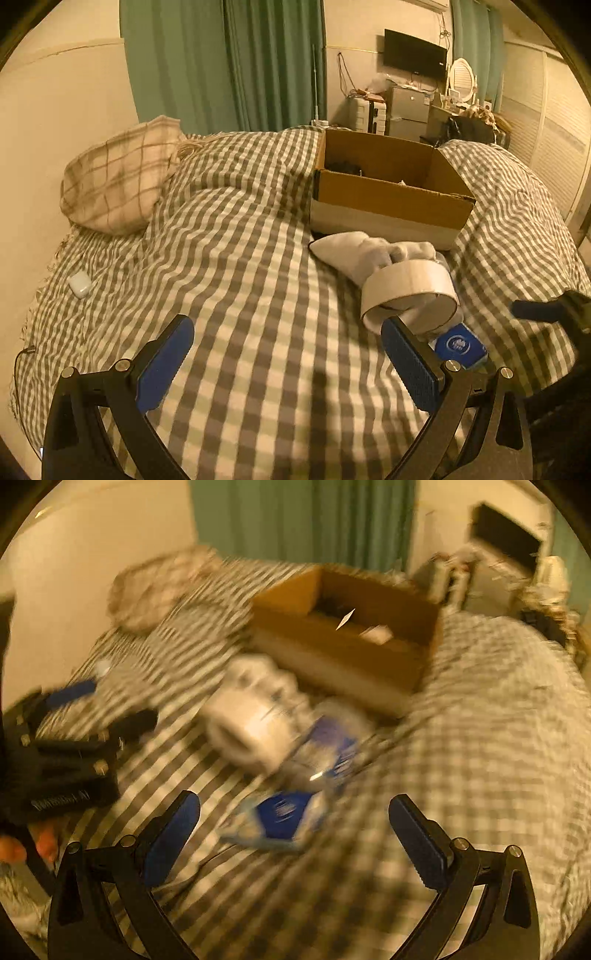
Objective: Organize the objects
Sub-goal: 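Grasp the blue-and-white tissue pack with the right tool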
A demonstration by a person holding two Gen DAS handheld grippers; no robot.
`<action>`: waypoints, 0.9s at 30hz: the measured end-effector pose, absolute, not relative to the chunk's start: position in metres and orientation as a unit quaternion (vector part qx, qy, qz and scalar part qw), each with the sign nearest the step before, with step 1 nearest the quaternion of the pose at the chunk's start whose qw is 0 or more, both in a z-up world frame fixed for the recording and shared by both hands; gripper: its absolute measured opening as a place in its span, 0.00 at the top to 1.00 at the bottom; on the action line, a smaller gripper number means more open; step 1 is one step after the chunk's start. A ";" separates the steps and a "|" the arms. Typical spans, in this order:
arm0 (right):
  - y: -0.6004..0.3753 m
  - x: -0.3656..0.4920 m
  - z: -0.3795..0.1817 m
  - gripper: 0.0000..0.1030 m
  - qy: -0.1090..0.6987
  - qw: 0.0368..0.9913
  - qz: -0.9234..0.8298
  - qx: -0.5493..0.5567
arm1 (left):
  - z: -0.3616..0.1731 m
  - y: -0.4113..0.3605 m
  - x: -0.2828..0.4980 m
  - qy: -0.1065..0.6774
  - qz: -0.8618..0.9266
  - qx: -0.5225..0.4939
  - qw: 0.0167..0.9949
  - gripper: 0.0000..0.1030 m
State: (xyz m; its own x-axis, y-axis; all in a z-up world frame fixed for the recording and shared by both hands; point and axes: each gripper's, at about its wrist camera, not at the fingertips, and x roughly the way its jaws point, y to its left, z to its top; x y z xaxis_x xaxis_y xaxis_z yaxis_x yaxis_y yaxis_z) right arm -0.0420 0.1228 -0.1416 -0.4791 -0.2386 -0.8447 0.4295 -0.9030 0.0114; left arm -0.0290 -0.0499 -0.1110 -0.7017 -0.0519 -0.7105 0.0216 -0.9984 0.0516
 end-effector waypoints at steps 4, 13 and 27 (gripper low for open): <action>0.106 -0.045 -0.161 0.07 0.137 0.195 -0.834 0.498 | -0.117 -0.060 -0.028 -0.001 -0.918 0.396 0.012 0.00; 0.097 -0.049 -0.183 0.25 0.166 0.187 -0.807 0.534 | -0.126 -0.068 -0.031 0.024 -0.909 0.416 0.004 0.00; 0.145 -0.028 -0.107 0.31 0.128 0.147 -0.878 0.437 | -0.127 -0.048 -0.036 -0.010 -0.902 0.432 -0.002 0.00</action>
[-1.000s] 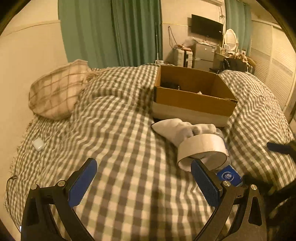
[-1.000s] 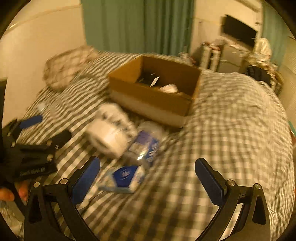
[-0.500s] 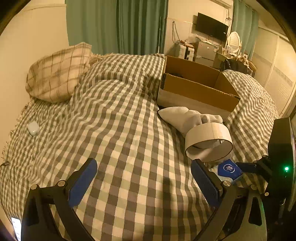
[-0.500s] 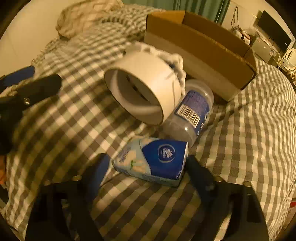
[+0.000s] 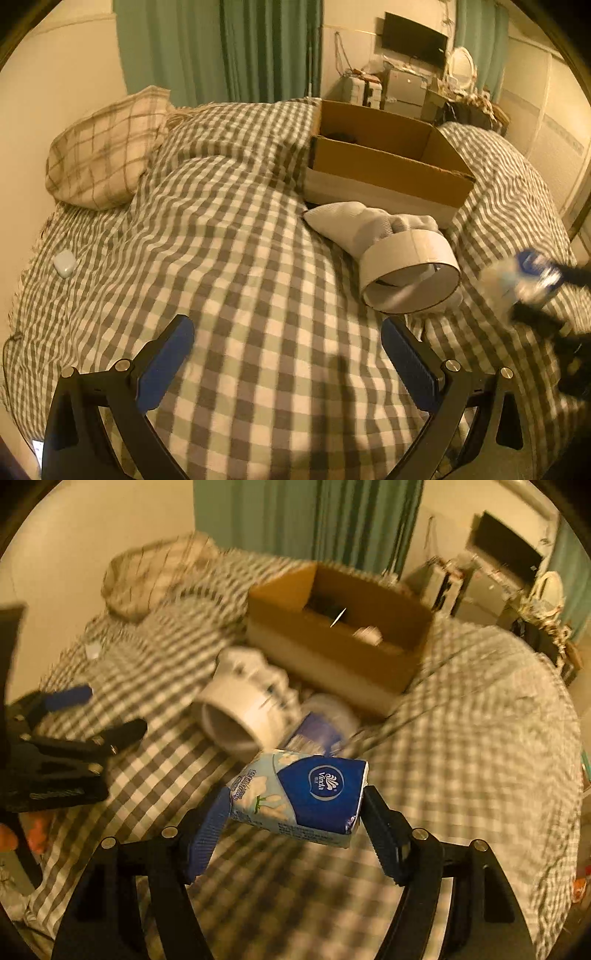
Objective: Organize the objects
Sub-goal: 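Grasp the blue-and-white tissue pack with the right tool, then grasp the white tape roll by its rim with the left tool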
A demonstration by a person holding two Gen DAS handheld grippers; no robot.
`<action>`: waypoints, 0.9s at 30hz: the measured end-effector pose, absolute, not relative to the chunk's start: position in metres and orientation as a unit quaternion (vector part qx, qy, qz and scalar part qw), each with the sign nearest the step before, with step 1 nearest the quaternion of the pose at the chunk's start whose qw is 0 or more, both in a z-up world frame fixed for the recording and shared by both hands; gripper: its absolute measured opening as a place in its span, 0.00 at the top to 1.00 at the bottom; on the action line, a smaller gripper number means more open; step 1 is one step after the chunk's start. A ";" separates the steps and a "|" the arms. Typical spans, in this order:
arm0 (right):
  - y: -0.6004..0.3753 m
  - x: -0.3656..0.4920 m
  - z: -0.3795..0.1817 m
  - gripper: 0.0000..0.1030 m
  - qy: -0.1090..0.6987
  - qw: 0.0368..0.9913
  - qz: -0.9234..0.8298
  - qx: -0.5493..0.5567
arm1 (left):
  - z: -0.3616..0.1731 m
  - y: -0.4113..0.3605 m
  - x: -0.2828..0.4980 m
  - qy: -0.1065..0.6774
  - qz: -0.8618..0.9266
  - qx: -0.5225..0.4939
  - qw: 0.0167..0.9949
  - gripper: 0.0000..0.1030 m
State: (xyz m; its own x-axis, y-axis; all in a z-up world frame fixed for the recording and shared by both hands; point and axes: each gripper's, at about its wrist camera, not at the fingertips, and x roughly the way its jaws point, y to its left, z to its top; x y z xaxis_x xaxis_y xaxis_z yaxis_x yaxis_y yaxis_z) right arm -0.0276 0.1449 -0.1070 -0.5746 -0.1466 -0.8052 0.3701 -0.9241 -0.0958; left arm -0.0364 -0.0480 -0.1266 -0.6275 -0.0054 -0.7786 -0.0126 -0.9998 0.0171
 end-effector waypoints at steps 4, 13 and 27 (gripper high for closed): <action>0.179 -0.029 -0.088 0.31 0.115 0.101 -0.898 0.413 | -0.128 -0.024 -0.042 0.032 0.897 -0.439 0.022 0.00; 0.201 -0.050 -0.080 0.31 0.084 0.092 -0.907 0.402 | -0.129 0.033 -0.067 0.036 0.894 -0.442 0.073 0.00; 0.209 -0.056 -0.092 0.31 0.059 0.100 -0.908 0.402 | -0.146 0.037 -0.091 0.029 0.885 -0.458 0.078 0.18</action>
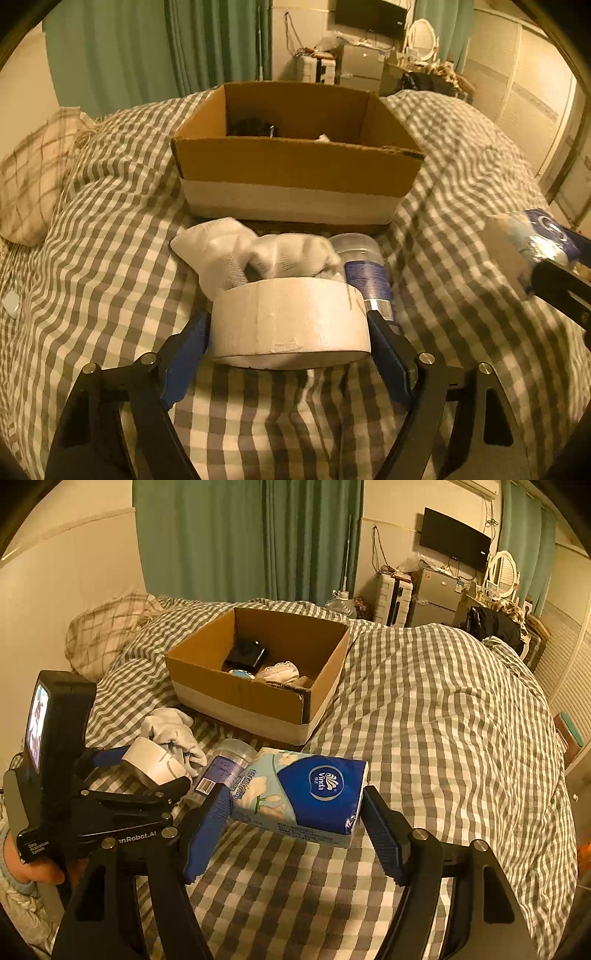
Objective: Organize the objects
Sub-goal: 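Grasp the white tape roll by its rim with the left tool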
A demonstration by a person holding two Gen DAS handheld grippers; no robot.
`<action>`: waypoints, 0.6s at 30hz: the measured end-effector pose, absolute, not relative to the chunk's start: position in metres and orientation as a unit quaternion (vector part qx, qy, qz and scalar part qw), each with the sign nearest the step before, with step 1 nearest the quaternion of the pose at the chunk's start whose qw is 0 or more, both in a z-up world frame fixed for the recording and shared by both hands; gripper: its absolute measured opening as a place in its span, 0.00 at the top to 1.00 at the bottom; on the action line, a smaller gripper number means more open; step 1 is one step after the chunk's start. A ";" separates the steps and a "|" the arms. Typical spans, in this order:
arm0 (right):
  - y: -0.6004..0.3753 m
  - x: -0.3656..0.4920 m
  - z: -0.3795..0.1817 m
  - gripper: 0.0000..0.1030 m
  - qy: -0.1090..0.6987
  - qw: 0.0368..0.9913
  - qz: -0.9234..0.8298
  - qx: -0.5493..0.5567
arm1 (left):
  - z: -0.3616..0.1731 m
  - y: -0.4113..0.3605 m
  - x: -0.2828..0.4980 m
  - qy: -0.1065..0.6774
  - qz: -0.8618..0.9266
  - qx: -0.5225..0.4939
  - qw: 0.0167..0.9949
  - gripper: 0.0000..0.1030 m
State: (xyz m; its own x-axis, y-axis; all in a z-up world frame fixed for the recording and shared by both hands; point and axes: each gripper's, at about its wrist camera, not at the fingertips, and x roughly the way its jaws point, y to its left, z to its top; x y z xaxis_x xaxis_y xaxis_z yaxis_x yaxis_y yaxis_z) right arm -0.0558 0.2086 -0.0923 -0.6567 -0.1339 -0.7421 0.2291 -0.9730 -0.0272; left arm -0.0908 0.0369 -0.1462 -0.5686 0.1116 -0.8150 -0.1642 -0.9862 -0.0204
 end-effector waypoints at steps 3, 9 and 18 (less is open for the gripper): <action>0.208 -0.053 -0.087 0.31 0.061 0.097 -0.911 0.397 | -0.136 0.035 -0.082 0.022 0.890 -0.447 0.087 0.18; 0.205 -0.042 -0.063 0.31 0.068 0.093 -0.919 0.376 | -0.099 0.026 -0.068 -0.003 0.903 -0.417 0.104 0.18; 0.188 -0.036 0.008 0.31 0.096 0.105 -0.937 0.318 | -0.016 0.012 -0.070 -0.012 0.927 -0.353 0.127 0.18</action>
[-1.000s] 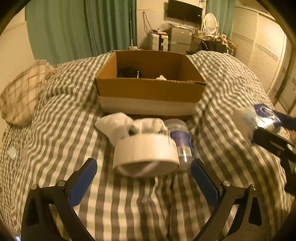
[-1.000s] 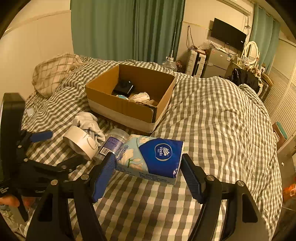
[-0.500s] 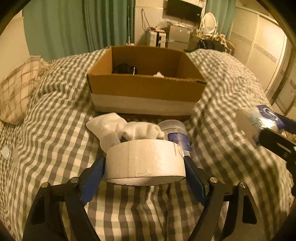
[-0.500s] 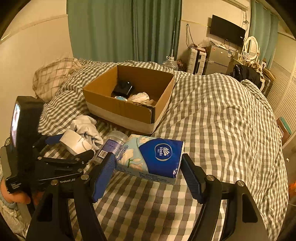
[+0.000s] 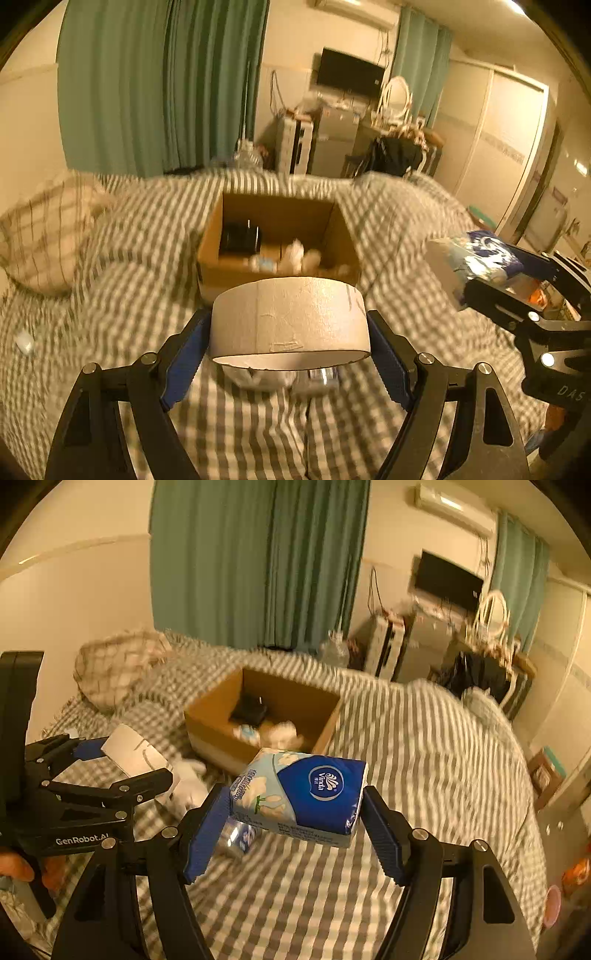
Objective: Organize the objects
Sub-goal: 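Grasp the white tape roll by its rim with the left tool, then carry the tape roll and tissue pack into the box and open both tools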
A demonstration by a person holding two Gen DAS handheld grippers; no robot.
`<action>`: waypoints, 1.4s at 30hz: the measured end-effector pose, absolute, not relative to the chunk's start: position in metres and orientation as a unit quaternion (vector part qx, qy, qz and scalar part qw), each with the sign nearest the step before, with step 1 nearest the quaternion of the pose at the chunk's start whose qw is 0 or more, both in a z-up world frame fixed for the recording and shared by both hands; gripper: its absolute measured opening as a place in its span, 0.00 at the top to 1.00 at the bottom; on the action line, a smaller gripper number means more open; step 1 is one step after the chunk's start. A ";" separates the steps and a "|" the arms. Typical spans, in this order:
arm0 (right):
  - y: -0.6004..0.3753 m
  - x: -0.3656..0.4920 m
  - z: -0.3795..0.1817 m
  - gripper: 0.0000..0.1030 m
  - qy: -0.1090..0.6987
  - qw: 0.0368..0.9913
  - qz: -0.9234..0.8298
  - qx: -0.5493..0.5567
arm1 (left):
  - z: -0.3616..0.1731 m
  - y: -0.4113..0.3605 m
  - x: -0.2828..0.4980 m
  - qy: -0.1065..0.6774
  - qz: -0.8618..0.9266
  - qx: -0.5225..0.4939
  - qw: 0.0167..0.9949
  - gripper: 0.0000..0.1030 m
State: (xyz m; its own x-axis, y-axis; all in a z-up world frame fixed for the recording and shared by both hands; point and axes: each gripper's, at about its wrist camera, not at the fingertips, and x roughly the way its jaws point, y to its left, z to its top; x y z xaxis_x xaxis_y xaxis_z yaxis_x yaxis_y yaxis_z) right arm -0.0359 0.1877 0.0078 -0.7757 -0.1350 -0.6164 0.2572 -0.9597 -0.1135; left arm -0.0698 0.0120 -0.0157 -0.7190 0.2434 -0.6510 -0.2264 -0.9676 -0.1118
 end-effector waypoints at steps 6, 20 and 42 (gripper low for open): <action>0.172 -0.072 0.072 0.31 0.121 0.117 -0.943 0.287 | 0.046 0.002 -0.096 0.002 0.950 -0.296 0.104 0.18; 0.166 -0.212 0.100 0.31 0.075 0.101 -0.942 0.311 | 0.053 0.009 -0.223 0.005 0.948 -0.305 0.090 0.18; 0.191 -0.290 -0.055 0.14 0.030 0.105 -0.914 0.390 | -0.079 0.035 -0.273 0.029 0.916 -0.384 0.111 0.04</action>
State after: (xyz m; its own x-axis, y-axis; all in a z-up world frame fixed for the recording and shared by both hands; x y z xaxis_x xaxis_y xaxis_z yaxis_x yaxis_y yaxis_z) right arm -0.2900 0.1907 -0.0548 -0.6742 -0.1682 -0.7192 0.2145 -0.9763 0.0273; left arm -0.2727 0.0355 -0.0793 -0.6799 0.1818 -0.7104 -0.2266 -0.9735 -0.0323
